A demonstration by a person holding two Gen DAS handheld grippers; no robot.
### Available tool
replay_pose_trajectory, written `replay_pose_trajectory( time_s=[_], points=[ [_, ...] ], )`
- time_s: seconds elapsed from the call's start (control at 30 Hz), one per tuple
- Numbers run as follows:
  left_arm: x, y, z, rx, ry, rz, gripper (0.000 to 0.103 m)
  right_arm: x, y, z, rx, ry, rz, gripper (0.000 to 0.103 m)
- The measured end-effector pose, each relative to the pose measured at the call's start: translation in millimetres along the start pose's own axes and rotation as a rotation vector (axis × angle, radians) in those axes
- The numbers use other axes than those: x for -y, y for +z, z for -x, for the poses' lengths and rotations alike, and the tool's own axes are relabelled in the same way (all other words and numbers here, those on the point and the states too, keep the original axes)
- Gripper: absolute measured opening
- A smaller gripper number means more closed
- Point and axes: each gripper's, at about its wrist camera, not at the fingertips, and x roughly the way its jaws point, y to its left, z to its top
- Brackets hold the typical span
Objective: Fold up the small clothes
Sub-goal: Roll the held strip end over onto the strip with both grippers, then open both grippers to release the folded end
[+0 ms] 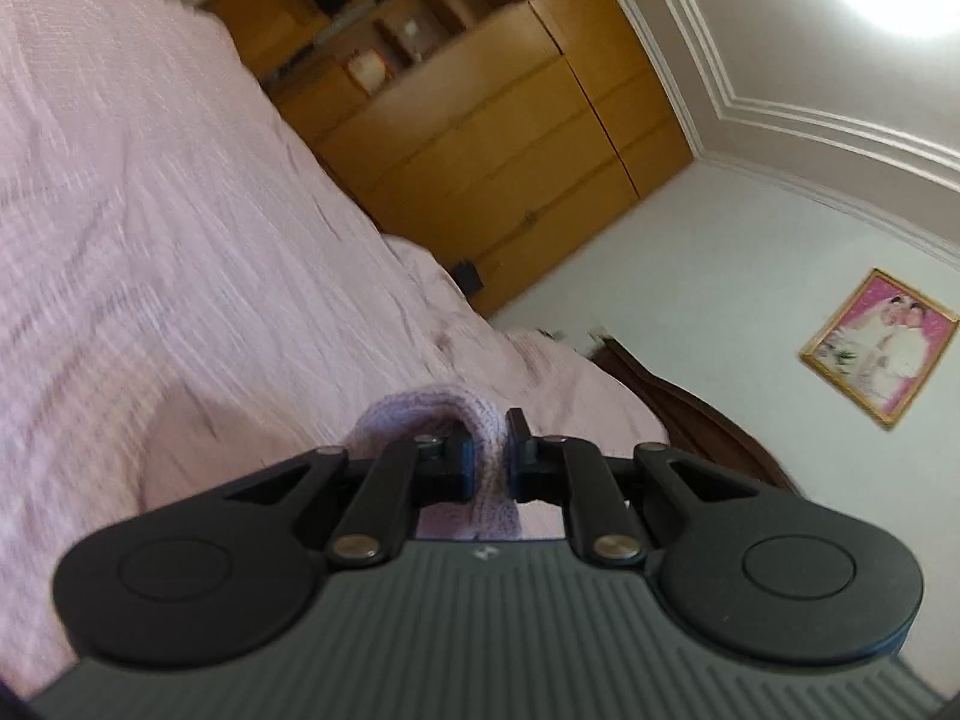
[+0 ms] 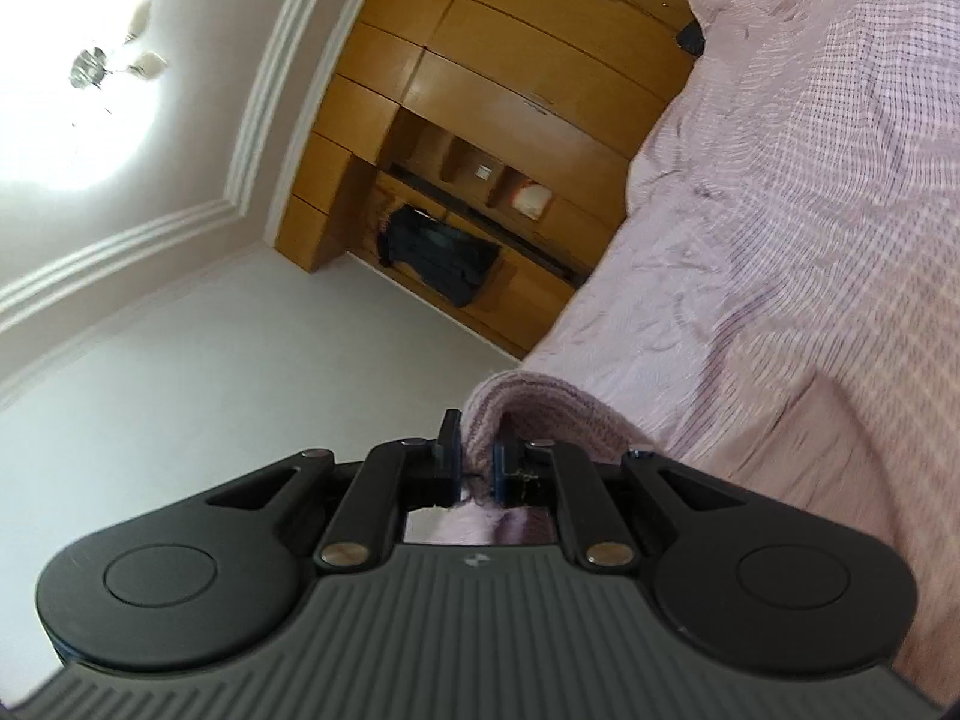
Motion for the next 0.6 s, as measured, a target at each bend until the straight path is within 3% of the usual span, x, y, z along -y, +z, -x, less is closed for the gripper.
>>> replay_pose_trajectory(
  time_s=[0.07,0.17,0.37,0.4,0.43,0.47,0.5,0.53,0.57,0.6],
  points=[
    [-7.7,0.4,-13.6,0.008,0.007,-0.025,0.012,15.5,4.6,-16.0,-0.001,-0.020,0.004,0.010],
    [-33.6,-4.7,-35.7,0.012,0.018,0.023,0.012,40.6,3.4,-36.3,0.000,-0.054,-0.006,0.010],
    [-82.3,-30.3,-56.6,-0.050,0.181,0.017,0.013,82.9,-22.4,-57.5,-0.044,-0.198,-0.033,0.014],
    [-86.2,-32.3,-56.3,-0.059,0.209,0.028,0.014,87.6,-25.6,-58.2,-0.042,-0.213,-0.036,0.022],
    [-88.8,-31.4,-54.4,-0.064,0.233,0.048,0.022,92.1,-27.7,-57.1,-0.041,-0.236,-0.047,0.033],
    [-87.8,-29.4,-50.7,-0.061,0.252,0.068,0.029,94.6,-31.4,-54.6,-0.038,-0.239,-0.061,0.053],
    [-85.9,-26.9,-46.3,-0.061,0.257,0.079,0.047,96.2,-34.1,-49.4,-0.025,-0.210,-0.079,0.066],
    [-83.0,-25.2,-40.0,-0.057,0.248,0.081,0.063,95.4,-35.6,-42.2,-0.013,-0.173,-0.087,0.073],
    [-77.6,-24.9,-33.3,-0.048,0.235,0.060,0.068,91.0,-37.0,-34.3,-0.002,-0.165,-0.078,0.089],
    [-68.9,-25.8,-26.1,-0.048,0.238,0.010,0.075,85.8,-39.0,-26.7,0.003,-0.171,-0.068,0.098]
  ],
)
